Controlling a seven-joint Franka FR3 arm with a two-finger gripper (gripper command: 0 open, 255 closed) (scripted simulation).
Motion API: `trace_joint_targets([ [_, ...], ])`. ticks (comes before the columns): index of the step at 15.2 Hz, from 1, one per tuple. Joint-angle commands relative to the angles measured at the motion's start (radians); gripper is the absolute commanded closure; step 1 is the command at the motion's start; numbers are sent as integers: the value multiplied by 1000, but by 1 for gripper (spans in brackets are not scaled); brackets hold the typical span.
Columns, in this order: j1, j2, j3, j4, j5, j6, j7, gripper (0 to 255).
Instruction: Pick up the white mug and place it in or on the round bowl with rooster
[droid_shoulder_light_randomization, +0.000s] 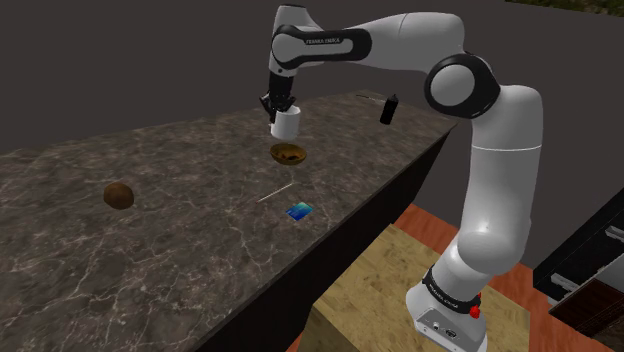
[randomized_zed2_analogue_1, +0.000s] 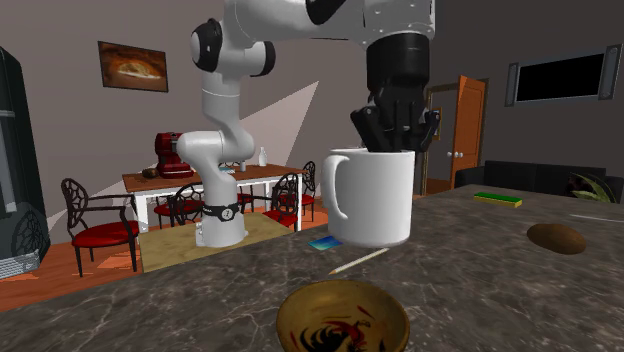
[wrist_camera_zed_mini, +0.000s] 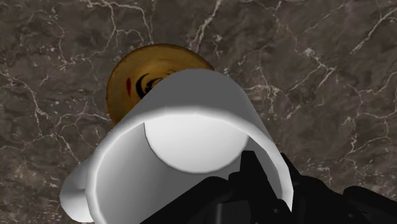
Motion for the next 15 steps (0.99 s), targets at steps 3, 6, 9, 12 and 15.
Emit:
trace_joint_targets([
  [3, -54, 23, -18, 53, 15, -26, -80, 255],
  [6, -68, 31, -23, 43, 17, -6, -97, 255],
  [9, -69, 33, -23, 6, 16, 33, -95, 255],
  [12, -69, 38, -24, -28, 15, 71, -93, 255],
  [15, -70, 44, -25, -58, 13, 108, -90, 255],
])
